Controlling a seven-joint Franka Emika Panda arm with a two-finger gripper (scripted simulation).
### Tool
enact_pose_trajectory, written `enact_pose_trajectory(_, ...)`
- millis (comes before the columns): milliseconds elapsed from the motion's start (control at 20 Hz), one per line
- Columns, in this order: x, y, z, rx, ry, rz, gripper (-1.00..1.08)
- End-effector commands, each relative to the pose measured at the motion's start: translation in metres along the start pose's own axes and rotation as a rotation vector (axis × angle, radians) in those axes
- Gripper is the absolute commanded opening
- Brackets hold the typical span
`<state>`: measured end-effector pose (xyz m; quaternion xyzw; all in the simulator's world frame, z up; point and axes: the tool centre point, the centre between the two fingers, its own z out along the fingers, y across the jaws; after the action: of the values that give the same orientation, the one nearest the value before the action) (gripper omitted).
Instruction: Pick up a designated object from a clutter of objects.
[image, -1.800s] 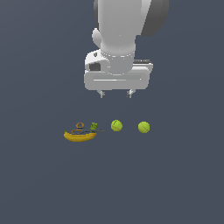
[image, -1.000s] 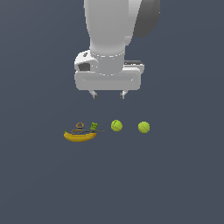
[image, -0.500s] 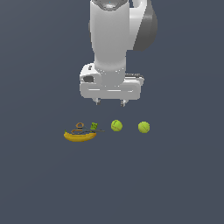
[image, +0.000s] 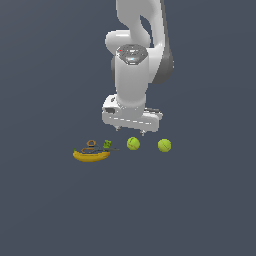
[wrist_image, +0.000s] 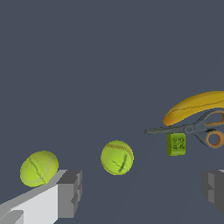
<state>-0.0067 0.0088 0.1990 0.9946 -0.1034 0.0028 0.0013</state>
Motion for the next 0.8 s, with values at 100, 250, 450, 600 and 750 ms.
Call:
enact_pose_trajectory(100, -0.014, -0.005, 0.042, 0.000, -0.002, 0.078, 1.00)
enact_pose_trajectory(250, -0.023, -0.007, 0.064, 0.001, -0.003, 0.121, 1.00)
enact_pose_trajectory(450, -0.034, -0.008, 0.086, 0.001, -0.005, 0.165, 1.00)
enact_pose_trajectory(600, -0.040, -0.009, 0.097, 0.001, -0.005, 0.188, 1.00)
enact_pose_trajectory(750, -0.044, -0.009, 0.104, 0.001, -0.006, 0.203, 1.00)
